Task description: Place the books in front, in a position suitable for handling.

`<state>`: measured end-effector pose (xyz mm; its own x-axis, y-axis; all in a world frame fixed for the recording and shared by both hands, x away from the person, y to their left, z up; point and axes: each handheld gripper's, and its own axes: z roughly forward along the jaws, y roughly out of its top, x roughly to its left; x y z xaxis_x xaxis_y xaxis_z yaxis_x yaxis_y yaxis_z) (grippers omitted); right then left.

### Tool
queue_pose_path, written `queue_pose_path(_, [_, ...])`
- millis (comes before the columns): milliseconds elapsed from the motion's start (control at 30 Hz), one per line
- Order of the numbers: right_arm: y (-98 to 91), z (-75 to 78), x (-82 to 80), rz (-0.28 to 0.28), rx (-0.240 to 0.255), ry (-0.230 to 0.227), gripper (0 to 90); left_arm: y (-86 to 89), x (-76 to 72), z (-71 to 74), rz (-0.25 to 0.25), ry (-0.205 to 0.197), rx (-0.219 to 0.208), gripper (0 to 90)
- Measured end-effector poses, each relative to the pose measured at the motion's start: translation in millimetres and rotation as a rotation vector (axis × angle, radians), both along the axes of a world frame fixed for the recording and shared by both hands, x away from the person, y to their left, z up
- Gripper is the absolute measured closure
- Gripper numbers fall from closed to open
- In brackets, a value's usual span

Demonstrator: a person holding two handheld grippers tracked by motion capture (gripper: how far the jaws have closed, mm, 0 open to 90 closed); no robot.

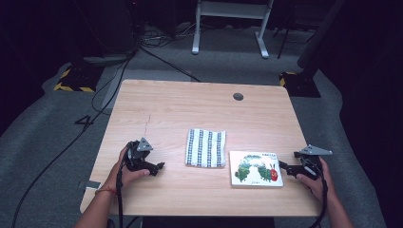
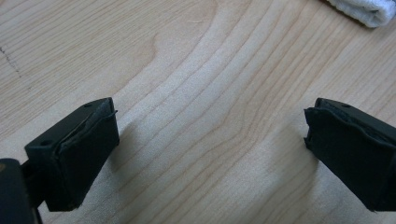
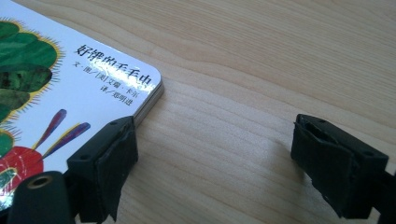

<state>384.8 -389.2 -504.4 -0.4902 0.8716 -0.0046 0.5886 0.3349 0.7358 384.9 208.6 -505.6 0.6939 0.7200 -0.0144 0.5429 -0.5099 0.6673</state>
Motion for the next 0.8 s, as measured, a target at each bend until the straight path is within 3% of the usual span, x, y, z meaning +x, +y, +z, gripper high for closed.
queue_pose_path(267, [-1.9, 0.2, -1.8, 0.0, -0.002, 0.003, 15.0, -0.6, -1.0, -0.1, -0.014, -0.001, -0.001, 2.7])
queue_pose_path(533, [-4.4, 5.1, -1.8, 0.016, -0.015, 0.045, 18.4, -0.4, -0.9, 0.1, -0.023, -0.003, 0.002, 2.7])
queue_pose_path(600, [-5.3, 7.5, -3.7, 0.031, -0.005, 0.057, 21.1, -0.4, -0.9, 0.2, -0.024, -0.005, 0.004, 2.7])
queue_pose_path(800, [-0.6, 19.6, -10.9, 0.09, 0.027, 0.029, 23.5, -1.1, -1.4, -0.1, -0.022, 0.0, -0.003, 2.7])
